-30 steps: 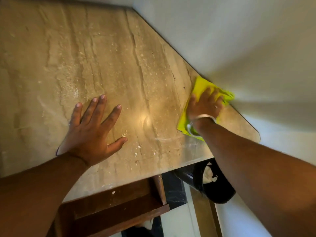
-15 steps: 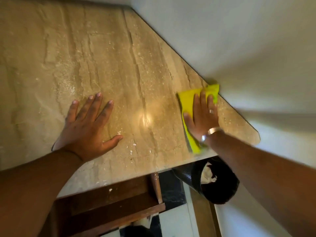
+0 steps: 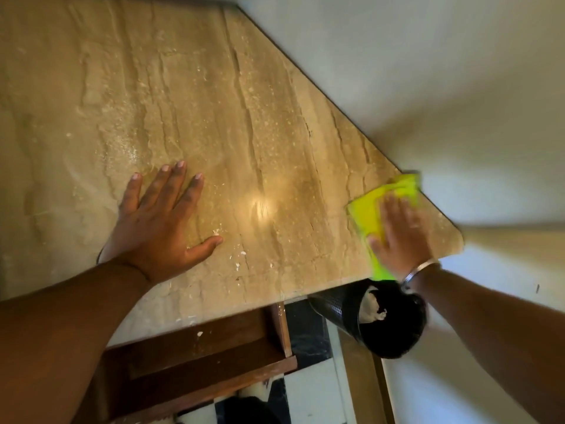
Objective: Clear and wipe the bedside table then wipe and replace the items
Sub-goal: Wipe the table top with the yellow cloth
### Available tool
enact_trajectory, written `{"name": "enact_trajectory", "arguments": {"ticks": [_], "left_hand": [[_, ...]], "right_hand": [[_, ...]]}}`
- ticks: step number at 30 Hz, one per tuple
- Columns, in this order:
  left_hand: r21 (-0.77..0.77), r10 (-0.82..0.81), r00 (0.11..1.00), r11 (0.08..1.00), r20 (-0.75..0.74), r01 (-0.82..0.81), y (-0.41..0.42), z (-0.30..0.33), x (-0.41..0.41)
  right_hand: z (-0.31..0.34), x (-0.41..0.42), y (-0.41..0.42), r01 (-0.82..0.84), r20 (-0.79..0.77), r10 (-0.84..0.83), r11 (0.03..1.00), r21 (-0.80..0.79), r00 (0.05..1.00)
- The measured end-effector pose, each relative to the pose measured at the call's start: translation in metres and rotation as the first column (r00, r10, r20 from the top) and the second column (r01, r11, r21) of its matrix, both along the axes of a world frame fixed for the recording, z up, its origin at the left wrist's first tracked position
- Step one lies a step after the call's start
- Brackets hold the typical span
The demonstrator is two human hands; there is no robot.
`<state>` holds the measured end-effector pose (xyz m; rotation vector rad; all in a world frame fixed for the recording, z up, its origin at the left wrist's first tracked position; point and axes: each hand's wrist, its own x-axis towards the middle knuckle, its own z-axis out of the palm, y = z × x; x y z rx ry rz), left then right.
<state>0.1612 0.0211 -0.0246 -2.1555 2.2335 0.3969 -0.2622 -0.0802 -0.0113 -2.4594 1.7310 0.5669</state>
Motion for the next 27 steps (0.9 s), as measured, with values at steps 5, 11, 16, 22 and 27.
{"name": "enact_trajectory", "arguments": {"ticks": [5,11,16,22,27], "left_hand": [[0.001,-0.001,1.000,1.000,-0.013,0.001,0.000,-0.002,0.001],[-0.002,0.001,1.000,1.000,-0.025,-0.001,0.000,-0.003,0.002],[0.026,0.006,1.000,1.000,0.004,-0.006,-0.001,-0.004,0.002],[0.020,-0.005,1.000,1.000,0.002,0.005,-0.001,-0.002,0.002],[-0.006,-0.005,1.000,1.000,0.010,0.005,0.002,-0.005,0.000]], "right_hand": [[-0.007,0.046,0.016,0.304,0.058,-0.299,0.947,-0.105,0.952],[-0.003,-0.006,0.027,-0.012,0.025,0.013,1.000,-0.028,1.000],[-0.009,0.041,0.001,0.596,0.159,-0.574,0.777,-0.202,0.803],[-0.006,0.169,-0.001,-0.363,0.203,0.362,0.931,-0.029,0.910],[-0.009,0.225,-0.128,-0.341,0.101,0.347,0.937,-0.074,0.932]]}}
